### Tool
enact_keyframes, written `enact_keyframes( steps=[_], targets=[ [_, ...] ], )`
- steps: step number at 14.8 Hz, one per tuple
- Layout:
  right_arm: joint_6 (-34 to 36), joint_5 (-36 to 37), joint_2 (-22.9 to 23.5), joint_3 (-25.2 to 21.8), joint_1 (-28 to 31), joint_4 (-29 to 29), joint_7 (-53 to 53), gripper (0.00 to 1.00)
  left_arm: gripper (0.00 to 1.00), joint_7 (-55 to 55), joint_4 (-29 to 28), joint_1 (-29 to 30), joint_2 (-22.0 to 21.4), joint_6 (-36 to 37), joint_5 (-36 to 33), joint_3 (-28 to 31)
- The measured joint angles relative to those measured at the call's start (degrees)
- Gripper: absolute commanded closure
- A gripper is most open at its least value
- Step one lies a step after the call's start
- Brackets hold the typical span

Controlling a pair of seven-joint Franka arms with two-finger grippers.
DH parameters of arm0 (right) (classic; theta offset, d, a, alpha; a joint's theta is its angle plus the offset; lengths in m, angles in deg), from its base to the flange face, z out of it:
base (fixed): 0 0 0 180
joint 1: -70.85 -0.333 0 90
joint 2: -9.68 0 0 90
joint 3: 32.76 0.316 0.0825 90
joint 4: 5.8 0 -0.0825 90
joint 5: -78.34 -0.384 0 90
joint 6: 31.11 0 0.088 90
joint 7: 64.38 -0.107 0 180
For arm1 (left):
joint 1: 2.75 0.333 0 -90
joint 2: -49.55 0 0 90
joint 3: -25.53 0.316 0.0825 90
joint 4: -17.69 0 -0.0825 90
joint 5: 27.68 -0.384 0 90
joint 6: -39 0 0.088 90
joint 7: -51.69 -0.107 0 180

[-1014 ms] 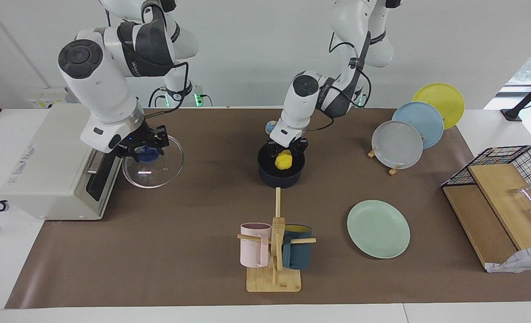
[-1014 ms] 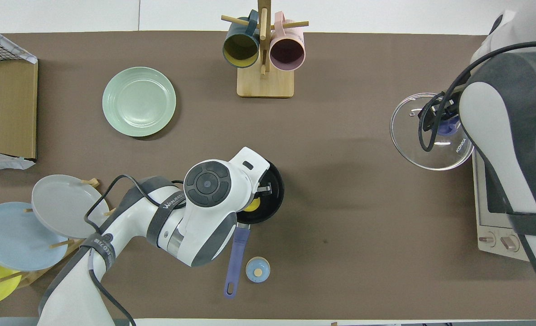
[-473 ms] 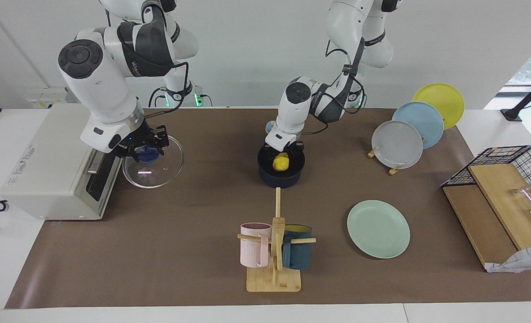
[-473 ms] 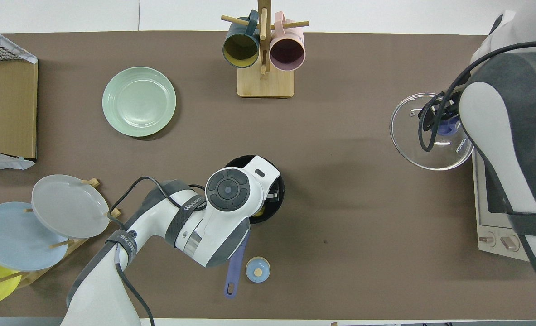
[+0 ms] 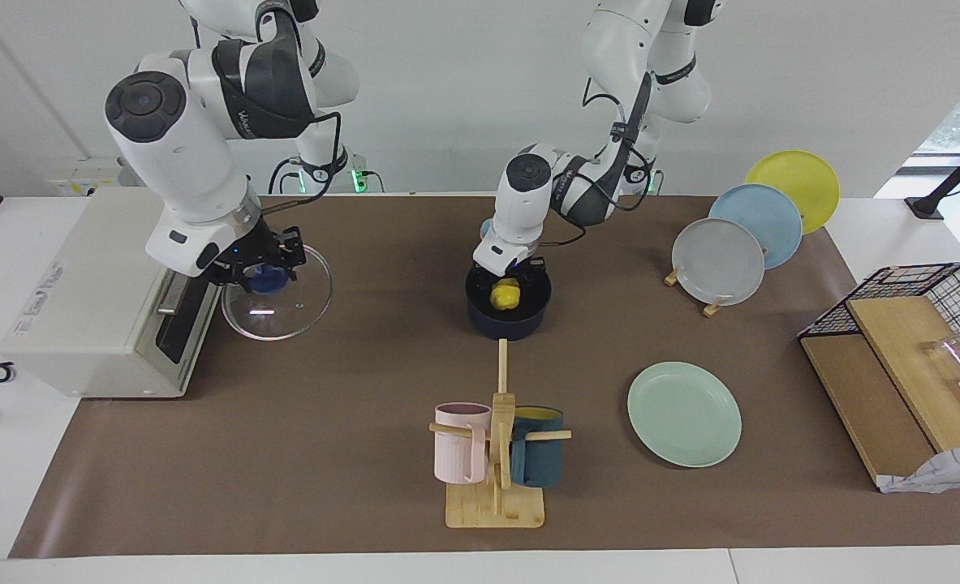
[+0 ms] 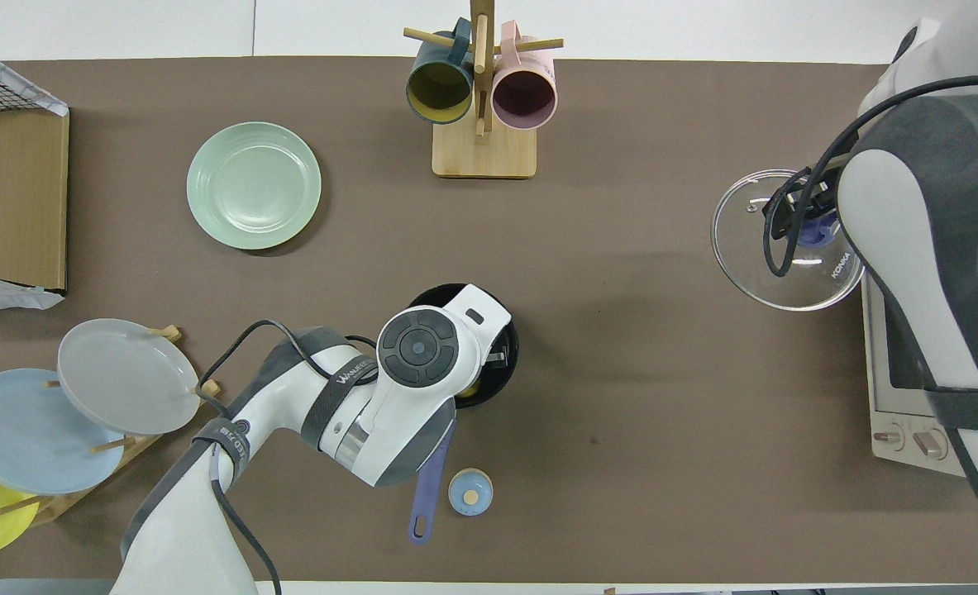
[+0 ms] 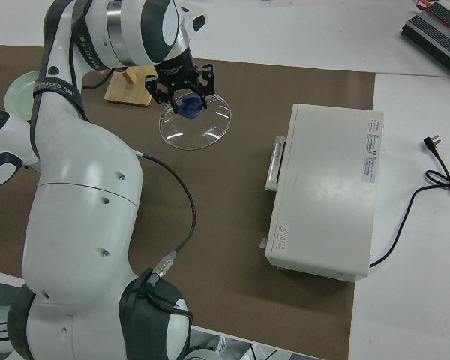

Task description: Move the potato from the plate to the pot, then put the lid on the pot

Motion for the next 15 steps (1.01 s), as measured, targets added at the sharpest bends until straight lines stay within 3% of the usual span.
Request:
enact_keyframes(
  steps=[2, 6, 10, 15],
  targets=[
    [0.00, 0.00, 0.00, 0.00, 0.00, 0.00, 0.00, 1.00, 0.00, 0.00, 2.04, 0.94, -1.48, 3.03, -0.02, 0.56],
    [-0.39, -0.11, 0.00, 0.83, 0.04, 0.01, -0.01, 1.00, 0.00, -1.87, 11.18, 8.00, -7.25, 16.71, -0.07, 1.04],
    [-4.35, -0.29, 0.12, 8.40, -1.30, 0.07, -9.14, 1.00, 0.00, -9.67, 19.75, 18.31, -12.18, 27.99, -0.07, 1.59],
    [-12.09, 1.65, 1.36, 10.63, -18.35, -0.89, -28.69, 1.00, 0.00, -32.73, 22.33, 34.92, -14.57, 35.21, -0.07, 2.08]
  ],
)
